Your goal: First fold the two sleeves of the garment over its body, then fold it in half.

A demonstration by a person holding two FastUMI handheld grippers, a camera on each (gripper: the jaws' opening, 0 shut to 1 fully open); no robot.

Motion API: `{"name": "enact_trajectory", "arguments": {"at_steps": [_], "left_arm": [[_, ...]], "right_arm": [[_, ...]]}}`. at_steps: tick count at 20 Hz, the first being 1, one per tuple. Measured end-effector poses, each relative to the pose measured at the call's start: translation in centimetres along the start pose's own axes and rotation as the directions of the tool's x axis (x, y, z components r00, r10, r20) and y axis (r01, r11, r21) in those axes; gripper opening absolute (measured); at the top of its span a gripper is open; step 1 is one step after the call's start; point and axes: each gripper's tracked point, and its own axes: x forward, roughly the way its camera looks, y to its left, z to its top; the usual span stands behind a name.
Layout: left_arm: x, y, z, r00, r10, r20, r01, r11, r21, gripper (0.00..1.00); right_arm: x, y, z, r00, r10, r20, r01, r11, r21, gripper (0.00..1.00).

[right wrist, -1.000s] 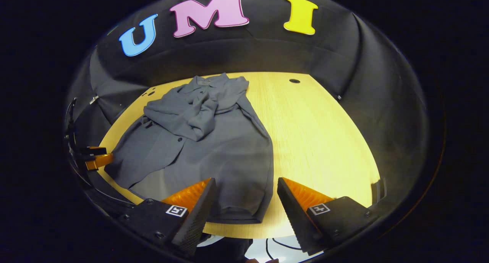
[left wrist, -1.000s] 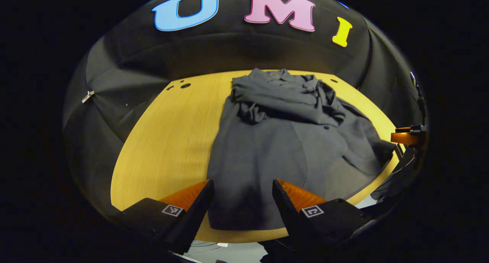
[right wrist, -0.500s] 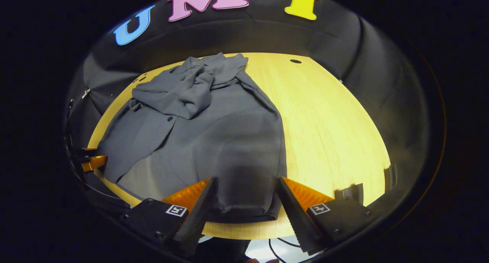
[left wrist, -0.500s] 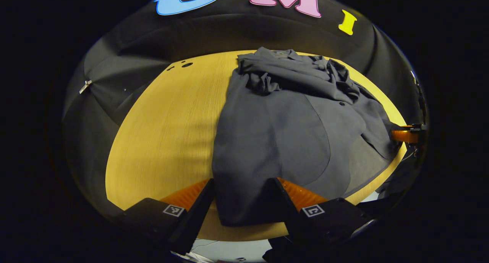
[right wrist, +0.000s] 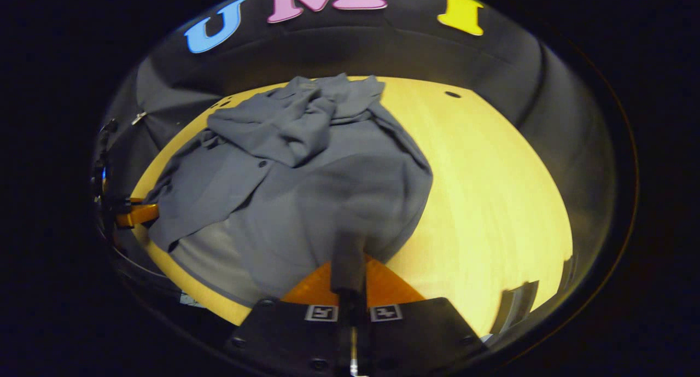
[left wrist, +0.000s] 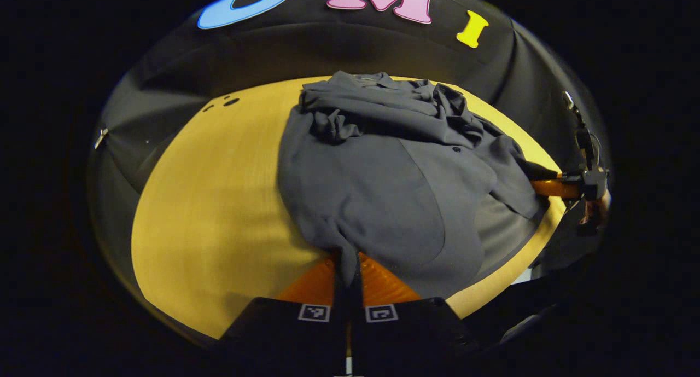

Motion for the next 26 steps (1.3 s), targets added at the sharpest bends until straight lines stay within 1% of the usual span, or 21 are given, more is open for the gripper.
{"name": "enact_trajectory", "arguments": {"at_steps": [1, 2, 3, 5, 8, 11, 13, 16, 17, 18, 19, 21, 26], "left_arm": [[-0.2, -0.1, 0.1, 1.000, -0.013, -0.028, 0.011, 0.998, -0.056, 0.08], [-0.2, -0.3, 0.0, 0.998, -0.041, -0.054, 0.035, 0.994, -0.104, 0.06], [-0.6, -0.2, -0.2, 0.997, -0.045, -0.067, 0.036, 0.991, -0.130, 0.06], [-2.2, 0.6, -1.4, 0.997, -0.029, -0.075, 0.020, 0.994, -0.108, 0.06], [-4.4, -0.5, -2.9, 0.991, -0.084, -0.103, 0.069, 0.988, -0.141, 0.05], [-6.5, -1.0, -6.2, 0.983, -0.099, -0.153, 0.073, 0.984, -0.165, 0.06], [-7.9, -1.0, -5.9, 0.984, -0.106, -0.144, 0.076, 0.977, -0.201, 0.05], [-9.6, -0.9, -2.4, 0.993, -0.104, -0.060, 0.085, 0.962, -0.259, 0.06], [-10.1, -0.7, -0.9, 0.995, -0.095, -0.030, 0.084, 0.963, -0.255, 0.06], [-10.5, -0.4, 0.8, 0.996, -0.085, 0.003, 0.083, 0.967, -0.241, 0.05], [-10.9, -0.1, 2.6, 0.996, -0.078, 0.037, 0.085, 0.969, -0.231, 0.05], [-11.2, 0.2, 6.5, 0.992, -0.077, 0.104, 0.100, 0.965, -0.241, 0.06], [-11.6, 0.6, 15.1, 0.964, -0.086, 0.250, 0.156, 0.949, -0.275, 0.05]], "right_arm": [[-0.1, 0.0, 0.2, 1.000, 0.001, -0.001, -0.001, 1.000, 0.002, 0.06], [-0.1, 0.1, -0.2, 1.000, 0.004, -0.015, -0.003, 1.000, 0.017, 0.06], [-0.7, 0.1, -0.4, 1.000, 0.008, -0.019, -0.008, 1.000, 0.030, 0.06], [-2.3, 0.2, -1.2, 0.999, 0.034, -0.022, -0.033, 0.999, 0.043, 0.06], [-4.7, 0.3, -2.5, 0.997, 0.066, -0.034, -0.064, 0.996, 0.064, 0.05], [-6.9, 0.2, -4.2, 0.994, 0.087, -0.062, -0.082, 0.993, 0.079, 0.06], [-8.5, 0.4, -3.7, 0.993, 0.106, -0.048, -0.100, 0.988, 0.113, 0.05], [-10.5, 1.1, -1.1, 0.990, 0.135, 0.040, -0.140, 0.978, 0.154, 0.05], [-11.0, 0.8, 0.4, 0.989, 0.126, 0.073, -0.136, 0.977, 0.164, 0.00], [-11.4, 0.5, 2.0, 0.987, 0.118, 0.109, -0.135, 0.976, 0.169, 0.05], [-11.8, 0.3, 4.2, 0.981, 0.112, 0.159, -0.139, 0.975, 0.174, 0.05], [-12.6, 0.0, 8.3, 0.963, 0.105, 0.249, -0.153, 0.971, 0.182, 0.05], [-13.4, 0.0, 16.4, 0.909, 0.106, 0.403, -0.189, 0.967, 0.171, 0.05]]}}
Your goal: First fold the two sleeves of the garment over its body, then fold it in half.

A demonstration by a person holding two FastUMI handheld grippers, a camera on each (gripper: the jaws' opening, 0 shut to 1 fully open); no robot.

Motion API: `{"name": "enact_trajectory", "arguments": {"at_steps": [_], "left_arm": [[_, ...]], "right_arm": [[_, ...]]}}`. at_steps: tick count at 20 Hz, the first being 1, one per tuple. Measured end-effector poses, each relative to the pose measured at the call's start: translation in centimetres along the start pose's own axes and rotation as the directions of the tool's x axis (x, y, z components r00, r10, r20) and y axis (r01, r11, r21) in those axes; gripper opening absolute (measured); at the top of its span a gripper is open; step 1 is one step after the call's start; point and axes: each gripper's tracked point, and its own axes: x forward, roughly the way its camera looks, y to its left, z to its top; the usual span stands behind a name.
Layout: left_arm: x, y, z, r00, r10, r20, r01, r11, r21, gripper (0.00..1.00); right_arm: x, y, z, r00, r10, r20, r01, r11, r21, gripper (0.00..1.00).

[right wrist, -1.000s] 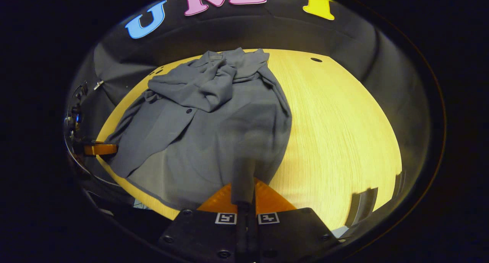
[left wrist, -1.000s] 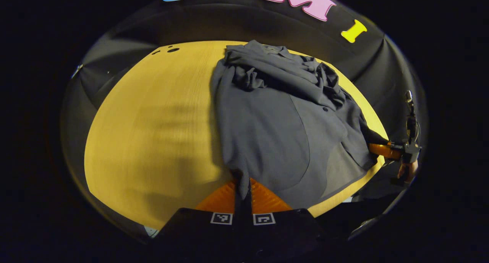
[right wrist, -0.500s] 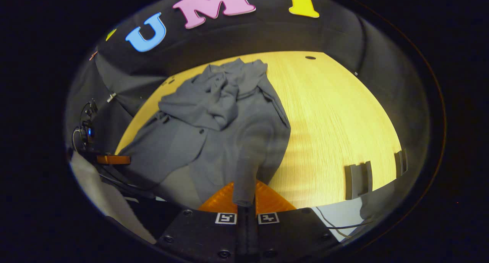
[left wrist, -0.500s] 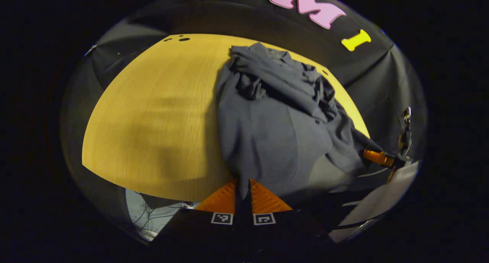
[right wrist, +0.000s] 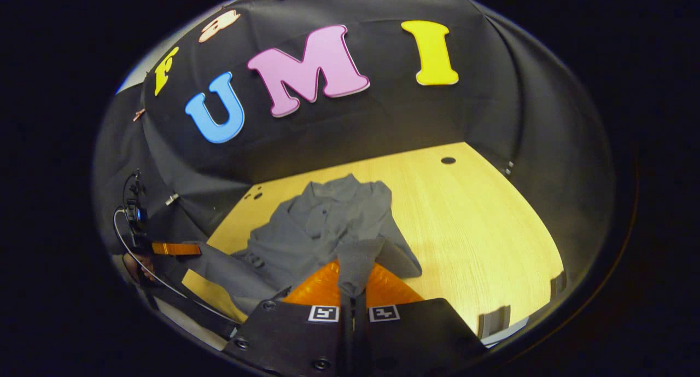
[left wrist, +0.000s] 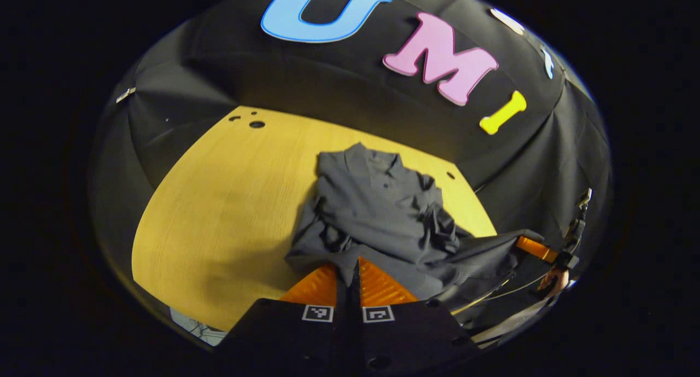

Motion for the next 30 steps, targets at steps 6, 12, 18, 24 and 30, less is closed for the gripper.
{"name": "enact_trajectory", "arguments": {"at_steps": [6, 12, 18, 24, 30], "left_arm": [[3.0, -0.4, 6.8, 0.995, -0.019, 0.103, 0.017, 1.000, 0.020, 0.05], [7.9, 0.2, 11.9, 0.990, 0.001, 0.139, 0.003, 1.000, -0.031, 0.05], [13.9, 2.1, 14.9, 0.992, 0.027, 0.123, -0.021, 0.999, -0.050, 0.05], [20.3, 6.1, 15.8, 0.991, 0.110, 0.076, -0.108, 0.994, -0.034, 0.05], [27.1, 9.3, 14.9, 0.981, 0.193, 0.027, -0.194, 0.981, 0.028, 0.05]], "right_arm": [[4.1, 0.7, 5.9, 0.992, 0.017, 0.124, -0.019, 1.000, 0.020, 0.05], [10.0, -0.3, 9.8, 0.986, -0.009, 0.165, 0.011, 1.000, -0.007, 0.05], [16.3, -2.7, 11.0, 0.988, -0.054, 0.148, 0.060, 0.998, -0.036, 0.05], [23.0, -6.4, 9.7, 0.989, -0.117, 0.089, 0.124, 0.989, -0.080, 0.05], [28.9, -9.9, 5.9, 0.986, -0.169, -0.003, 0.168, 0.979, -0.117, 0.05]]}}
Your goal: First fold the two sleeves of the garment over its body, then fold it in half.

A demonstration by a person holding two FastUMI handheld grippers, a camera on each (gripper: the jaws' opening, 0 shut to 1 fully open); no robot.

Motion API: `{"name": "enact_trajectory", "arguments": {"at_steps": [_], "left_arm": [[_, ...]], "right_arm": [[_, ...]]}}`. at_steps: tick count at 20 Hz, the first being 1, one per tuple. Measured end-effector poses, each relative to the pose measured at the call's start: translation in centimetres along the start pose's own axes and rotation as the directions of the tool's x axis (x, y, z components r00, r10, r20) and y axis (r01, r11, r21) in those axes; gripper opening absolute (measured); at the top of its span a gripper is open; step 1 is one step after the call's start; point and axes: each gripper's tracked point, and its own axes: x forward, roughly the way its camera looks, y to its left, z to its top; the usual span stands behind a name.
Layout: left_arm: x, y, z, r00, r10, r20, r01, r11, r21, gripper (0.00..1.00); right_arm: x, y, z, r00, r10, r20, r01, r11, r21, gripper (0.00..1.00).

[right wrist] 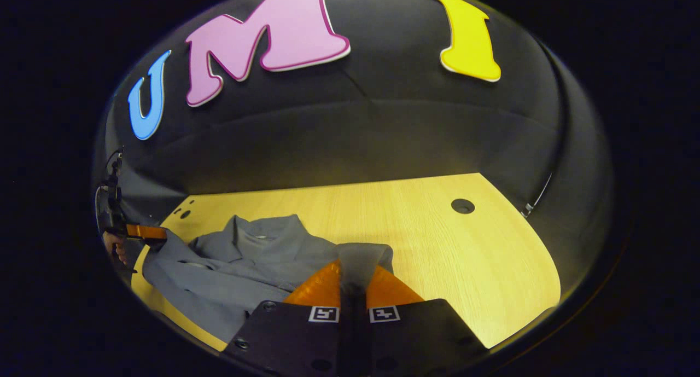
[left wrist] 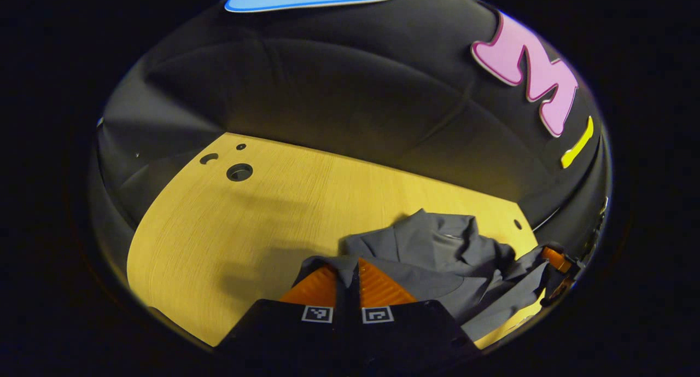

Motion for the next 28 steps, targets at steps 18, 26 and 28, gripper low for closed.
{"name": "enact_trajectory", "arguments": {"at_steps": [18, 26, 28], "left_arm": [[3.6, 0.1, -2.4, 0.995, 0.097, -0.014, -0.095, 0.989, 0.114, 0.11], [-1.7, -0.8, -0.4, 0.994, 0.084, 0.076, -0.093, 0.988, 0.119, 0.70], [-3.5, -0.8, 0.3, 0.990, 0.089, 0.106, -0.101, 0.988, 0.118, 0.79]], "right_arm": [[4.3, -2.9, -4.8, 0.987, -0.077, -0.138, 0.084, 0.995, 0.048, 0.42], [-0.2, -4.2, -2.0, 0.988, -0.135, -0.068, 0.136, 0.991, 0.006, 0.75], [-1.8, -3.9, -0.9, 0.990, -0.138, -0.033, 0.138, 0.990, 0.026, 0.74]]}}
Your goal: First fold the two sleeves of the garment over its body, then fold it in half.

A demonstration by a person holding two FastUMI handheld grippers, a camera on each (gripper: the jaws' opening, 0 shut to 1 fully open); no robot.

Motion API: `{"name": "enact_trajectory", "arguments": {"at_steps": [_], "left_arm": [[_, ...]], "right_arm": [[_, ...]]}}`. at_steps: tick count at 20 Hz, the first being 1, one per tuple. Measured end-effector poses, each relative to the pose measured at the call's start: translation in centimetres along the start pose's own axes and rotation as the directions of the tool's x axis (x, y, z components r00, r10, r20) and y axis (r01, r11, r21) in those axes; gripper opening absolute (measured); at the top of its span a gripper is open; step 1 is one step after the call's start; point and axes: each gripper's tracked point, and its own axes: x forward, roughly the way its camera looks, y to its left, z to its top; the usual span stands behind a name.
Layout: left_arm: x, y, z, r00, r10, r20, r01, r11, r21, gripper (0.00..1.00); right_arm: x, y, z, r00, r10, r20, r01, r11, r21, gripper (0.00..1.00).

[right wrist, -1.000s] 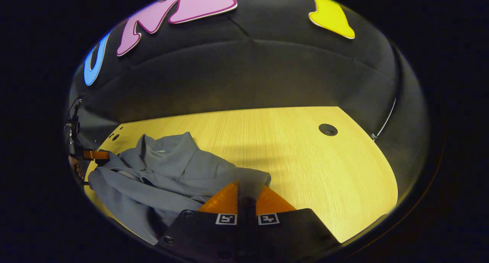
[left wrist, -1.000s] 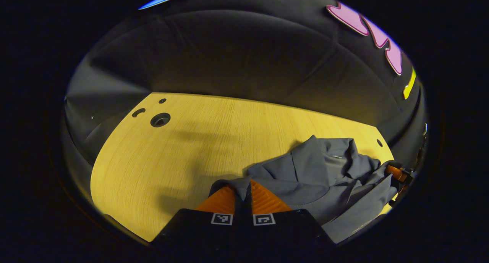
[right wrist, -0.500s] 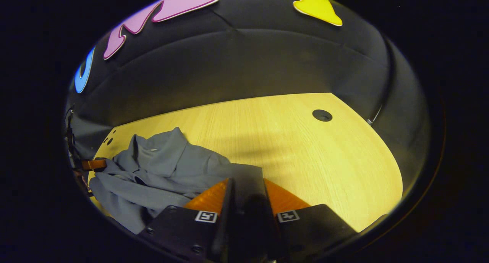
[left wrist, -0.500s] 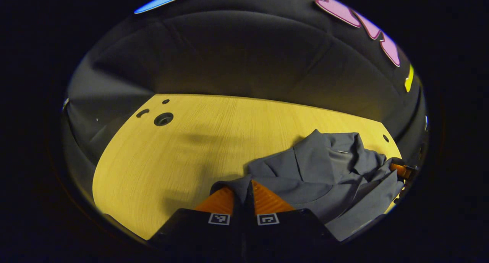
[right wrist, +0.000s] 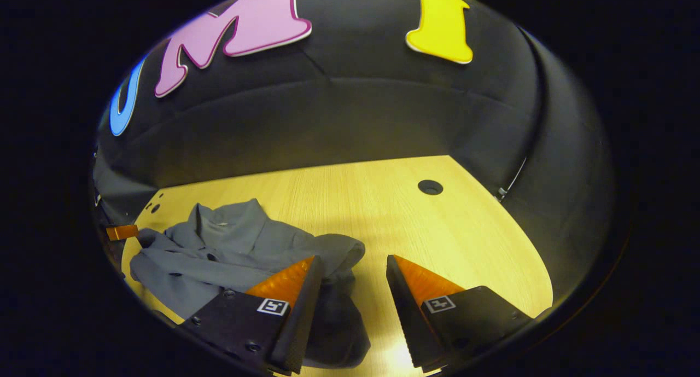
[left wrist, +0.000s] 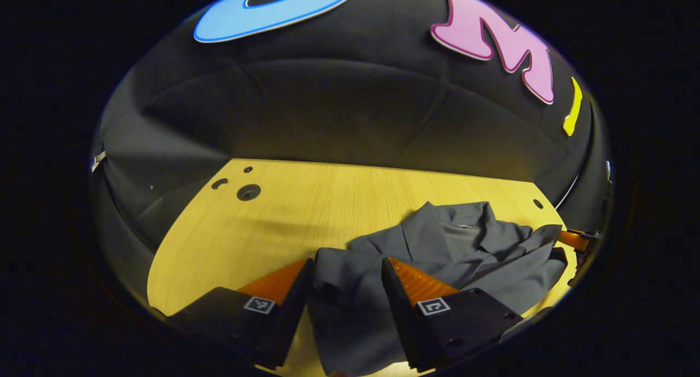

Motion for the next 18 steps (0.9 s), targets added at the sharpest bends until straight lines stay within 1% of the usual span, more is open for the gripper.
{"name": "enact_trajectory", "arguments": {"at_steps": [1, 2, 4, 7, 9, 12, 13, 14, 15, 18], "left_arm": [[-1.0, 0.2, 0.4, 1.000, 0.007, 0.018, -0.007, 1.000, 0.000, 0.84], [-2.1, 0.2, 0.9, 0.999, 0.007, 0.039, -0.007, 1.000, 0.000, 0.86], [-4.8, -0.6, 1.5, 0.996, -0.026, 0.080, 0.026, 1.000, 0.002, 0.87], [-8.9, -1.3, 1.7, 0.992, -0.049, 0.118, 0.046, 0.999, 0.028, 0.86], [-11.6, -1.7, 1.7, 0.988, -0.063, 0.140, 0.057, 0.997, 0.046, 0.86], [-15.5, -2.7, 1.4, 0.984, -0.093, 0.155, 0.086, 0.995, 0.050, 0.86], [-17.0, -3.0, 0.1, 0.983, -0.098, 0.157, 0.091, 0.995, 0.050, 0.86], [-18.1, -3.4, -0.2, 0.983, -0.102, 0.155, 0.095, 0.994, 0.050, 0.86], [-19.1, -3.5, -0.7, 0.983, -0.102, 0.152, 0.096, 0.994, 0.044, 0.86], [-21.6, -4.4, -2.4, 0.985, -0.104, 0.139, 0.105, 0.994, 0.000, 0.86]], "right_arm": [[-1.0, 0.0, 0.3, 1.000, 0.002, 0.011, -0.002, 1.000, 0.007, 0.74], [-2.0, 0.3, 0.6, 1.000, 0.009, 0.024, -0.009, 1.000, 0.011, 0.74], [-4.2, 1.0, 1.3, 0.998, 0.031, 0.052, -0.031, 1.000, -0.001, 0.74], [-8.1, 2.4, 1.8, 0.994, 0.072, 0.087, -0.068, 0.996, -0.050, 0.74], [-10.5, 3.6, 2.4, 0.988, 0.102, 0.112, -0.096, 0.994, -0.058, 0.74], [-13.8, 5.6, 2.8, 0.977, 0.163, 0.135, -0.156, 0.986, -0.059, 0.74], [-14.8, 6.4, 2.8, 0.971, 0.196, 0.137, -0.188, 0.980, -0.063, 0.75], [-15.7, 7.2, 2.8, 0.963, 0.229, 0.143, -0.221, 0.973, -0.067, 0.76], [-16.6, 7.9, 2.7, 0.956, 0.257, 0.144, -0.249, 0.966, -0.071, 0.76], [-19.3, 9.3, 1.8, 0.944, 0.304, 0.130, -0.293, 0.951, -0.097, 0.75]]}}
